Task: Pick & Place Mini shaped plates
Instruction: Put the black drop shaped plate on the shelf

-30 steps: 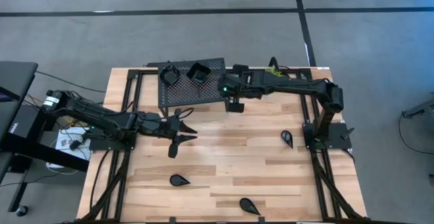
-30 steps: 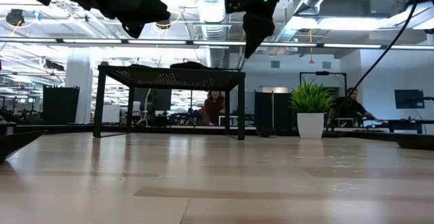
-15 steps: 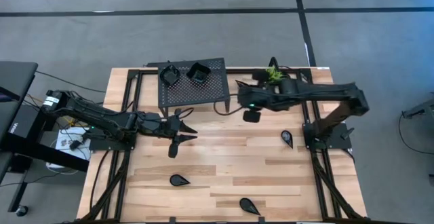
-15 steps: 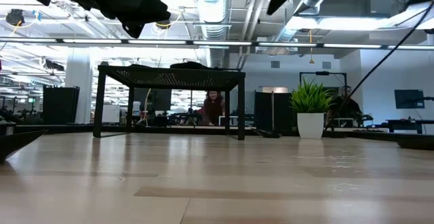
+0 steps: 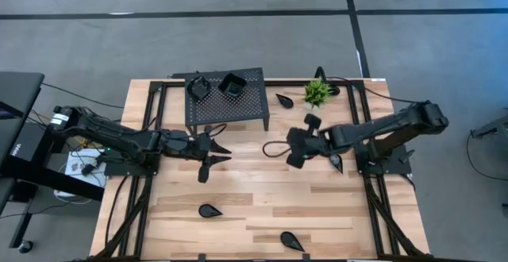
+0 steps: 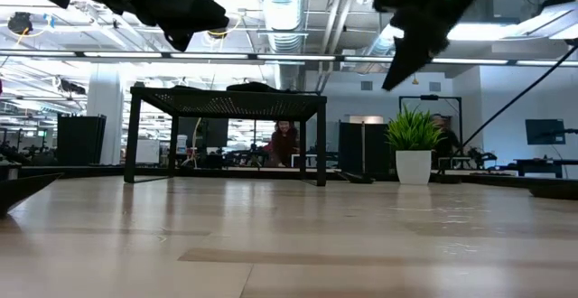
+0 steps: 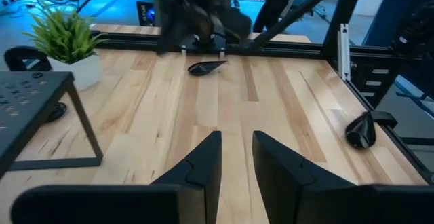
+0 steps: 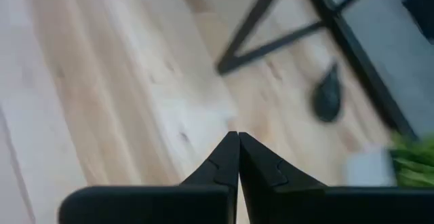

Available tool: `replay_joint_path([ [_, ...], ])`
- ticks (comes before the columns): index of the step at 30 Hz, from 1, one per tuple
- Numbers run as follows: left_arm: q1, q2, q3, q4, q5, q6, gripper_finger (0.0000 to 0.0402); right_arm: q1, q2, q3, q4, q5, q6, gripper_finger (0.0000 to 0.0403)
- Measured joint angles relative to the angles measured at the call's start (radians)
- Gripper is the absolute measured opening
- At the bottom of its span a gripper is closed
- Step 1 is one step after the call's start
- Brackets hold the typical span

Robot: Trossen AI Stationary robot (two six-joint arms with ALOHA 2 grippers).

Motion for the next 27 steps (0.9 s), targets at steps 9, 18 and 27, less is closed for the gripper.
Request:
replay_joint_path([
  [9,0.063,0.000,0.000,0.000,0.000,0.000,0.0085,-0.069,-0.017,-0.137,0.238,-0.137,-0.117,0.0004],
  [18,0.124,0.000,0.000,-0.009,-0.004,0.000,0.0085,-0.104,-0.015,-0.137,0.237,-0.244,-0.155,0.0004],
  [27,0.136,0.000,0.000,-0.010,-0.004,0.050,0.0085,-0.106,-0.015,-0.137,0.237,-0.234,-0.220,0.0005],
])
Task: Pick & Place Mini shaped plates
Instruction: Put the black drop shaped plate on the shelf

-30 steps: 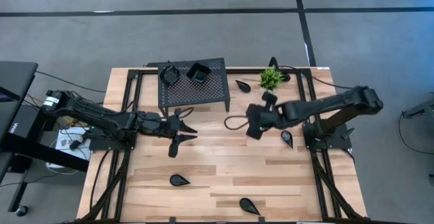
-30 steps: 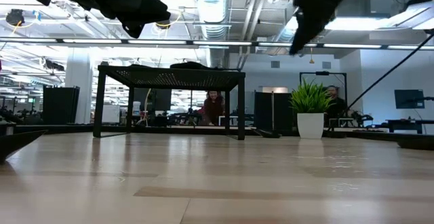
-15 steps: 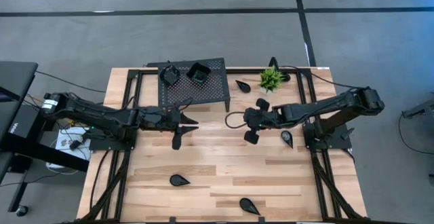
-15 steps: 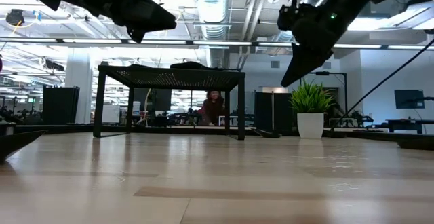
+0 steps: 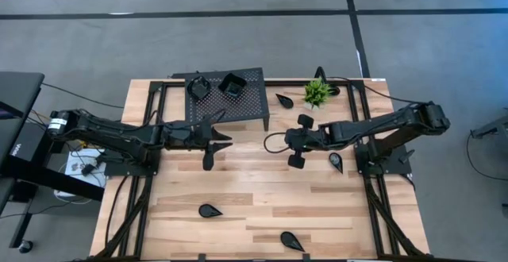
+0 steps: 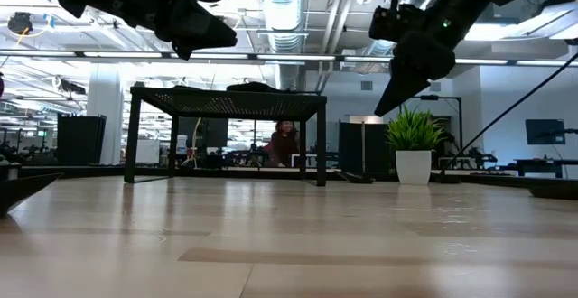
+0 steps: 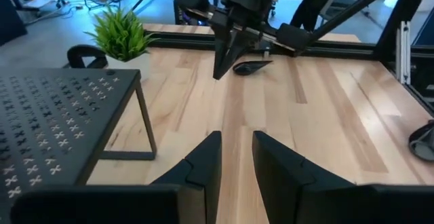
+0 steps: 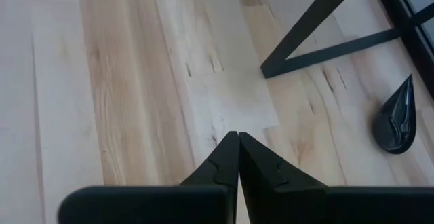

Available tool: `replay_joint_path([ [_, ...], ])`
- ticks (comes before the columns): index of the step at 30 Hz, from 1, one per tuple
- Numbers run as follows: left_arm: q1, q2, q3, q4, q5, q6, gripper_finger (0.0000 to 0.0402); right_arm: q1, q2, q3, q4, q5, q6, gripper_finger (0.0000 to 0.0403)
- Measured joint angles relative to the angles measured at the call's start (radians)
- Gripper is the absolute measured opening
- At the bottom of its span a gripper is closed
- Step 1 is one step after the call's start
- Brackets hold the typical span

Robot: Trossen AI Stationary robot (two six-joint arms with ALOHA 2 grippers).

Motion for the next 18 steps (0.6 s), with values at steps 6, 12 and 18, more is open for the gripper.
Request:
replay_joint_path([
  [6,-0.006,0.000,0.000,-0.001,-0.065,0.007,0.0075,0.002,-0.008,0.000,-0.005,0.000,-0.139,0.0004],
  [12,-0.006,-0.084,-0.002,-0.058,-0.090,0.010,0.0045,0.040,-0.060,0.077,-0.119,0.004,-0.177,0.0002],
  [18,-0.006,-0.306,-0.002,-0.143,-0.090,0.010,0.0023,0.075,-0.199,0.155,-0.280,0.027,-0.002,0.0004],
])
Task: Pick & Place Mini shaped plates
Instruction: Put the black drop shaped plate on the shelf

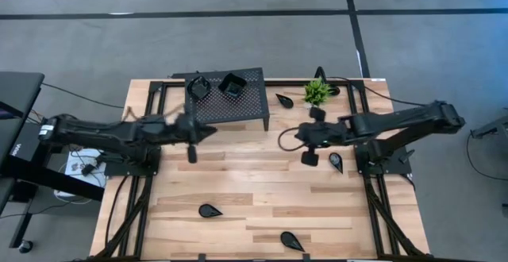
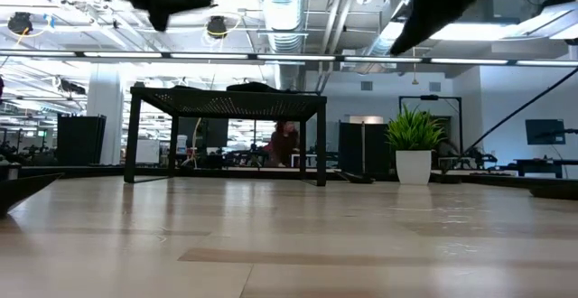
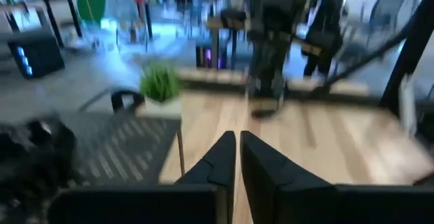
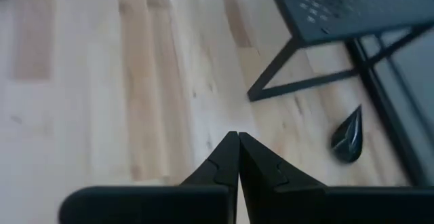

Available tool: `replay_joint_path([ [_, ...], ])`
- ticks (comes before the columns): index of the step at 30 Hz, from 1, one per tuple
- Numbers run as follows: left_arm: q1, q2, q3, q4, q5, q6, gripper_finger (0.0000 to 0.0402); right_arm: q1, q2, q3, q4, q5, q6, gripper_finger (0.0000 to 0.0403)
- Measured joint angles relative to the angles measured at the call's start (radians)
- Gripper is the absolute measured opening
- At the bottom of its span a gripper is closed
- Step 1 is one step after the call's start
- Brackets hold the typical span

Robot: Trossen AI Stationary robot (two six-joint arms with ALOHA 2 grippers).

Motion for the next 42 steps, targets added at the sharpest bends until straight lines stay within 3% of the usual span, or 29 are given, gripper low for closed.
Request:
replay_joint_path([
  [6,0.000,-0.211,-0.033,-0.008,-0.052,0.029,0.0009,0.044,-0.076,-0.002,-0.066,0.057,0.175,0.0004],
  [10,0.000,-0.292,-0.099,0.013,-0.213,0.040,0.0007,0.083,-0.058,-0.003,-0.060,0.120,0.175,0.0004],
  [13,0.000,-0.313,-0.146,0.078,-0.276,0.039,0.0009,0.101,-0.041,-0.004,-0.069,0.171,0.168,0.0004],
  [20,0.001,-0.300,-0.174,0.263,-0.280,0.076,0.0008,0.065,-0.012,-0.004,-0.066,0.347,0.141,0.0003],
  [24,0.002,-0.277,-0.174,0.261,-0.274,0.075,0.0008,-0.002,-0.014,-0.003,-0.008,0.350,0.087,0.0003],
  [33,0.001,-0.212,-0.161,0.287,-0.226,0.075,0.0012,-0.163,-0.014,-0.003,0.379,0.341,0.060,0.0002],
  [36,0.001,-0.211,-0.161,0.286,-0.226,0.075,0.0010,-0.232,-0.014,-0.003,0.503,0.331,-0.102,0.0002],
  [42,0.001,-0.210,-0.161,0.275,-0.227,0.153,0.0007,-0.323,-0.005,-0.003,0.413,0.187,-0.177,0.0019],
])
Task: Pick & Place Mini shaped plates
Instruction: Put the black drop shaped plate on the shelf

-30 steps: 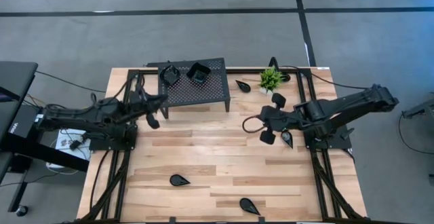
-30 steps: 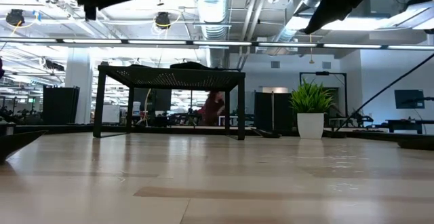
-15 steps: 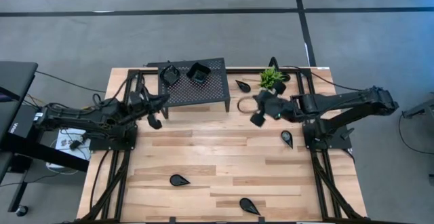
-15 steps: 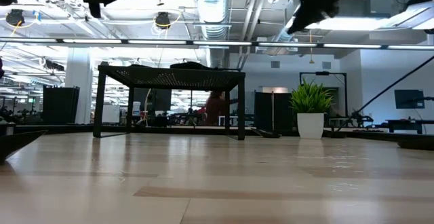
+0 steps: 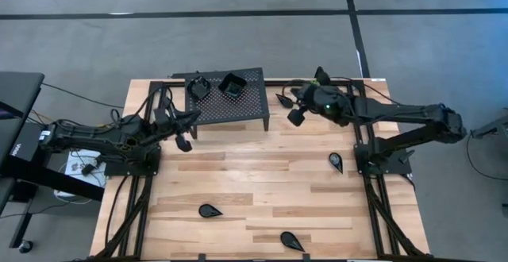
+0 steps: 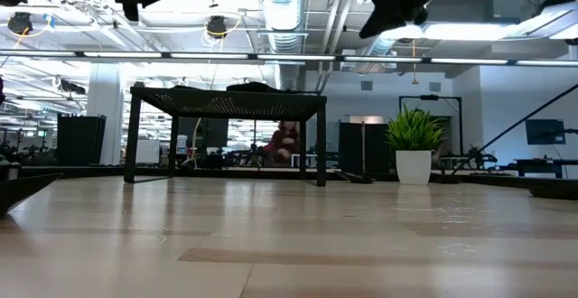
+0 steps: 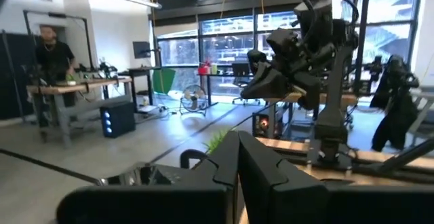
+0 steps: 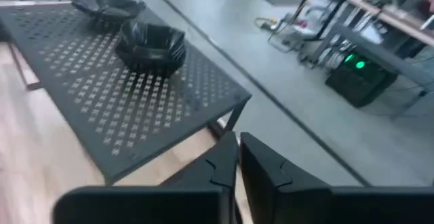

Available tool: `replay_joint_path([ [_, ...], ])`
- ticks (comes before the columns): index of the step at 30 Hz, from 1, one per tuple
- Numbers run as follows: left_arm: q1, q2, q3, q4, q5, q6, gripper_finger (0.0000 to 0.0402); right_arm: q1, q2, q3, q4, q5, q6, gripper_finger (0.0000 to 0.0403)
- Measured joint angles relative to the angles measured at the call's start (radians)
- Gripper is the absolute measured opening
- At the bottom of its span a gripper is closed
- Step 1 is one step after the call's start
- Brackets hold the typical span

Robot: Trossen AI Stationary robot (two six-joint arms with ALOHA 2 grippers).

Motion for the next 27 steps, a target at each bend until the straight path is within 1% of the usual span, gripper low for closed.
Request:
replay_joint_path([
  [3,0.000,0.000,0.000,0.001,0.000,0.048,0.0010,-0.054,0.053,0.001,-0.013,-0.085,0.025,0.0051],
  [5,0.000,0.000,0.000,0.002,0.000,0.055,0.0012,-0.081,0.107,0.000,-0.019,-0.148,0.030,0.0075],
  [6,0.000,0.000,0.000,0.002,-0.001,0.055,0.0012,-0.091,0.136,0.000,-0.019,-0.164,0.030,0.0086],
  [9,0.000,0.000,0.000,0.001,0.000,0.056,0.0010,-0.117,0.218,0.000,-0.043,-0.157,0.044,0.0115],
  [12,0.000,0.000,0.000,0.001,-0.001,0.056,0.0007,-0.138,0.297,0.000,-0.052,-0.217,0.092,0.0134],
  [15,0.000,0.000,0.000,0.001,-0.001,0.056,0.0008,-0.153,0.371,0.000,-0.062,-0.273,0.115,0.0142],
  [19,0.000,0.000,0.000,0.001,0.000,0.056,0.0012,-0.181,0.447,0.012,-0.115,-0.276,0.118,0.0143],
  [27,0.000,0.001,0.000,0.001,0.000,0.049,0.0008,-0.263,0.617,0.123,-0.134,-0.322,0.111,0.0134],
])
